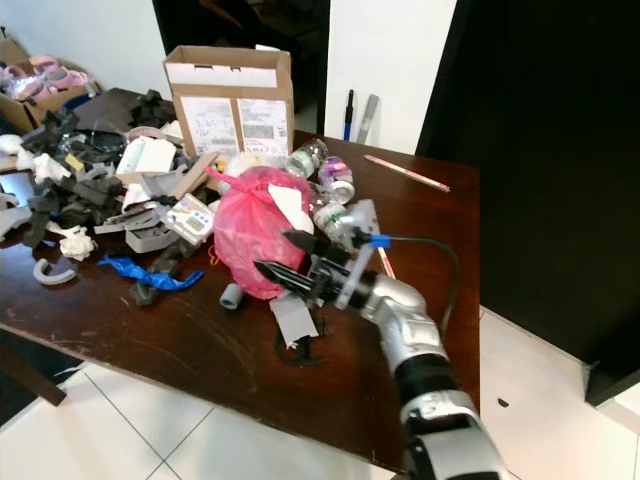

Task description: Picking trash to rubbish bin

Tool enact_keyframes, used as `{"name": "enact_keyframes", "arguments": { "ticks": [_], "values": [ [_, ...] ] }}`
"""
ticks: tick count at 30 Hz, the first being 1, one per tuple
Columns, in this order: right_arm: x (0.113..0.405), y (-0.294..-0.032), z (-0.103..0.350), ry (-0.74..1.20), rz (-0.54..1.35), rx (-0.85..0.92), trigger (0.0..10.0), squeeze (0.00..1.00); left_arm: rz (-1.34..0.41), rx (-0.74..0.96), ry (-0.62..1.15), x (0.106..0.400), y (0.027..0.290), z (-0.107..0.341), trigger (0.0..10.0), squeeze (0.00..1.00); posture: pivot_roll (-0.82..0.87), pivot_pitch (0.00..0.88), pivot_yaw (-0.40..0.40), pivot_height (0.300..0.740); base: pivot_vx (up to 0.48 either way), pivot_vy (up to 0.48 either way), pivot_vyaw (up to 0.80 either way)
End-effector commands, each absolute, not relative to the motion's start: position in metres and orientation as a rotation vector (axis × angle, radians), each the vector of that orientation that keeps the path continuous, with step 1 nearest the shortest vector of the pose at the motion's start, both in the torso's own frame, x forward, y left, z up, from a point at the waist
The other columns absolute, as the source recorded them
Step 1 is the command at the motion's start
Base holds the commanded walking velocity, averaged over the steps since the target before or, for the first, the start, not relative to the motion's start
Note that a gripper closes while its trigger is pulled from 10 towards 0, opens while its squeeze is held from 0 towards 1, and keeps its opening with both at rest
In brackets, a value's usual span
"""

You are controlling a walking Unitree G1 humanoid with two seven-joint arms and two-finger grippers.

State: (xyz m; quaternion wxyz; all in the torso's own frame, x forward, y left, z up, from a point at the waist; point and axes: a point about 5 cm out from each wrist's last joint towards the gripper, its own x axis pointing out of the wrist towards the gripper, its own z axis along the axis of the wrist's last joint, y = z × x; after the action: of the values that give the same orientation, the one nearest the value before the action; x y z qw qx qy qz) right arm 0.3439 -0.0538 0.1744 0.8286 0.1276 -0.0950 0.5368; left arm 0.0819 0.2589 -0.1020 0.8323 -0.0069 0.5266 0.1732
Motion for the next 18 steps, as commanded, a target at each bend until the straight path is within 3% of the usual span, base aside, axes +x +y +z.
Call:
{"name": "enact_keyframes", "arguments": {
  "ticks": [1,2,3,5,6,16,17,18],
  "values": [
    [0.347,-0.044,0.178,-0.205,1.097,0.231,10.0,0.00,0.342,-0.020,1.133,0.077,0.251,-0.105,10.0,0.00,0.24,0.149,-0.098,0.740,0.000,0.000,0.00],
    [0.348,-0.040,0.180,-0.213,1.084,0.225,10.0,0.00,0.332,-0.019,1.132,0.077,0.248,-0.106,10.0,0.00,0.24,0.149,-0.098,0.740,0.000,0.000,0.00],
    [0.354,-0.030,0.188,-0.211,1.013,0.224,10.0,0.60,0.315,-0.017,1.127,0.080,0.243,-0.107,10.0,0.00,0.24,0.158,-0.103,0.740,0.000,0.000,0.00],
    [0.356,-0.028,0.190,-0.209,0.991,0.223,10.0,0.60,0.313,-0.017,1.125,0.080,0.242,-0.107,10.0,0.00,0.24,0.158,-0.103,0.740,0.000,0.000,0.00],
    [0.358,-0.025,0.193,-0.203,0.968,0.203,10.0,1.00,0.308,-0.015,1.123,0.081,0.241,-0.107,10.0,0.00,0.25,0.165,-0.109,0.740,0.000,0.000,0.00],
    [0.357,0.016,0.225,-0.304,0.913,0.107,10.0,1.00,0.304,-0.017,1.122,0.080,0.240,-0.107,10.0,0.00,0.26,0.180,-0.125,0.740,0.000,0.000,0.00],
    [0.356,0.023,0.221,-0.291,0.915,0.062,10.0,0.25,0.302,-0.018,1.121,0.080,0.239,-0.107,10.0,0.00,0.26,0.184,-0.128,0.740,0.000,0.000,0.00],
    [0.356,0.023,0.221,-0.291,0.915,0.062,10.0,0.25,0.302,-0.018,1.121,0.080,0.239,-0.107,10.0,0.00,0.26,0.184,-0.128,0.740,0.000,0.000,0.00]
  ]
}}
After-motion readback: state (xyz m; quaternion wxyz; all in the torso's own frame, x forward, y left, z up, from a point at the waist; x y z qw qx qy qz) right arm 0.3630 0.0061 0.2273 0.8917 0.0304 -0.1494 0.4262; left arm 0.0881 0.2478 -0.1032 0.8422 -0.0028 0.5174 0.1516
